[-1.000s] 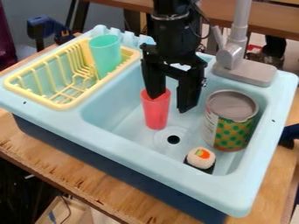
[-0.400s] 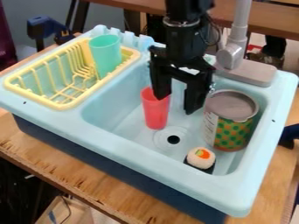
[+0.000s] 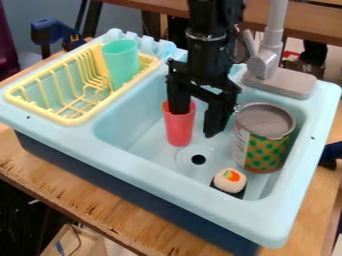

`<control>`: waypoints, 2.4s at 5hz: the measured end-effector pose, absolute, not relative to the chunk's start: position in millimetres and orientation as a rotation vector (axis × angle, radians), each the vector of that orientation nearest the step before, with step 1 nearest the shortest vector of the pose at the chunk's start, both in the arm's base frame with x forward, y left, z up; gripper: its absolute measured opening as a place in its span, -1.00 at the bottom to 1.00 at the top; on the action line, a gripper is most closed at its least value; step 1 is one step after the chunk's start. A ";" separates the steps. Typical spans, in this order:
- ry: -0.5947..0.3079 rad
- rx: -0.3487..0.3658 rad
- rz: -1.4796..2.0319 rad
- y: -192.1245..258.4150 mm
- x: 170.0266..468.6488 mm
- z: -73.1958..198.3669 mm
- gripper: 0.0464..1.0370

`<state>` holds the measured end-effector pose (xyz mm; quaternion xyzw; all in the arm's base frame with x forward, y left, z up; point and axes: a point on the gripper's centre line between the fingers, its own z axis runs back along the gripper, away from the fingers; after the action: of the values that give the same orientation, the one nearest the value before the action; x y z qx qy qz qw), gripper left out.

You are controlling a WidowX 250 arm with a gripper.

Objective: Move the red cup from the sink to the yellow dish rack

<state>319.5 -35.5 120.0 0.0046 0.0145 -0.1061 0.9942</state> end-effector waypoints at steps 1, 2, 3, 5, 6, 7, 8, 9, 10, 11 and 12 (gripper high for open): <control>0.057 0.005 -0.211 -36.0 317.9 117.5 0.85; 0.029 0.012 -0.182 -24.9 322.1 113.3 0.29; 0.015 -0.005 -0.160 -22.1 323.6 109.5 -0.31; 0.052 -0.042 -0.172 -20.0 319.4 108.4 -0.89; 0.058 -0.075 -0.180 -12.4 307.1 137.3 -0.90; -0.027 -0.069 -0.163 -0.6 292.6 191.3 -0.90; -0.060 -0.094 -0.125 23.4 273.1 225.7 -0.90; -0.087 -0.115 -0.088 47.9 262.8 244.7 -0.90; -0.147 -0.140 -0.040 82.5 275.0 261.1 -0.90; -0.166 -0.161 0.020 116.9 293.1 262.1 -0.90; -0.142 -0.154 0.070 142.7 315.3 246.2 -0.90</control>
<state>315.3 142.7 246.2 -0.0766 -0.0707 0.0347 0.9939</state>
